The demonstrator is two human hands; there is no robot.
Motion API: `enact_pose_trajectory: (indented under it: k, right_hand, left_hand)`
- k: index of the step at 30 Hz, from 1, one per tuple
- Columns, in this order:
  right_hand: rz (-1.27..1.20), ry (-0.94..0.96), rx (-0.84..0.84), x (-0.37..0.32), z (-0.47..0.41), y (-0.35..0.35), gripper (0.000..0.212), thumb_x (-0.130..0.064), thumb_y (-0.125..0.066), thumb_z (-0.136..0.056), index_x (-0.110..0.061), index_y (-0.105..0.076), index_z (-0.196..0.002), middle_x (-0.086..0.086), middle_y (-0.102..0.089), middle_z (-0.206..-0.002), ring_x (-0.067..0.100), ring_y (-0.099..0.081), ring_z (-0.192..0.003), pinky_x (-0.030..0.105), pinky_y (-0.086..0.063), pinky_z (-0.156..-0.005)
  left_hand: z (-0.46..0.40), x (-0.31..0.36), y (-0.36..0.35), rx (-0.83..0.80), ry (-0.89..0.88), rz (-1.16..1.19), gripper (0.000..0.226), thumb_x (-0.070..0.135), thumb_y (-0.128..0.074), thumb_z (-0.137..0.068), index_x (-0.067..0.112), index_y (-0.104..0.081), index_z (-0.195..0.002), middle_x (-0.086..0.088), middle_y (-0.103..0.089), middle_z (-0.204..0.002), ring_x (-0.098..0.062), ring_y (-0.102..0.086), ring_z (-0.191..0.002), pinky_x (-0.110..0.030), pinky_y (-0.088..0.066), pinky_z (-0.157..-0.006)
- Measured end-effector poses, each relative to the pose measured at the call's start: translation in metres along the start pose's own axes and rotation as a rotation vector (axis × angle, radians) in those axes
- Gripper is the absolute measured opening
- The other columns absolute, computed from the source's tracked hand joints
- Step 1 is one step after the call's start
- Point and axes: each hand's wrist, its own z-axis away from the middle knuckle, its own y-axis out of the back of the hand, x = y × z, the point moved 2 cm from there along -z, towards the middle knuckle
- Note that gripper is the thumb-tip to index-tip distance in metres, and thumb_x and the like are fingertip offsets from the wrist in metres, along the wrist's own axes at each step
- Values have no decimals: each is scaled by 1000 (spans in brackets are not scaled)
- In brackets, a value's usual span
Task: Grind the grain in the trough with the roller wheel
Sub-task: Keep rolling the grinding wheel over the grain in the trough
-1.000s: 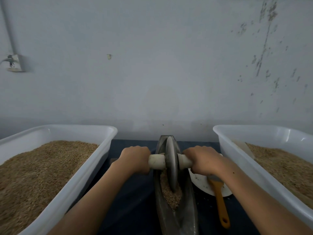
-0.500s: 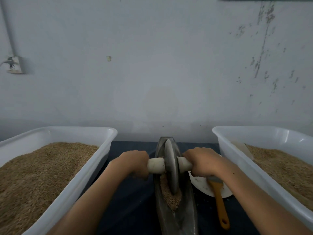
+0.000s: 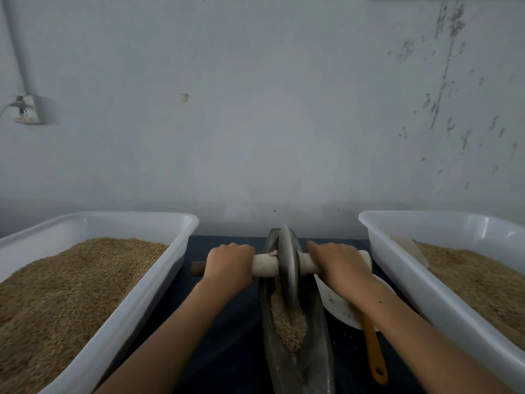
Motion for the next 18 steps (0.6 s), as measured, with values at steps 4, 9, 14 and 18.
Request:
enact_pose_trajectory:
  k: [4, 9, 14, 18]
  right_hand:
    - [24, 32, -262, 1, 1, 10, 37, -10, -57, -87, -18, -50, -123, 6, -60, -115, 25, -59, -101, 30, -38, -73]
    - [5, 50, -377, 2, 1, 11, 40, -13, -64, -83, -18, -55, -122, 5, -62, -110, 22, -61, -96, 29, -43, -73]
    - [3, -22, -110, 3, -5, -2, 25, -11, -53, -87, -22, -49, -110, 4, -61, -107, 25, -59, -96, 32, -38, -71]
    - [-38, -50, 34, 3, -6, -11, 18, -13, -52, -89, -22, -39, -98, 1, -61, -100, 23, -59, -90, 33, -43, -72]
  left_hand:
    - [-2, -5, 5, -259, -28, 54, 41, 31, -70, -78, 17, -57, -114, -3, -64, -106, -18, -59, -91, -30, -44, -75]
    - [1, -7, 3, -443, -33, 143, 41, 27, -72, -76, 14, -61, -113, -4, -68, -99, -18, -64, -87, -30, -48, -77]
    - [-4, 0, 1, -3, -11, -32, 25, 28, -59, -84, 19, -57, -108, -1, -63, -103, -22, -59, -94, -30, -37, -70]
    - [-2, 1, -4, 172, 8, -20, 19, 28, -56, -87, 22, -53, -105, 0, -62, -101, -21, -59, -92, -28, -33, -67]
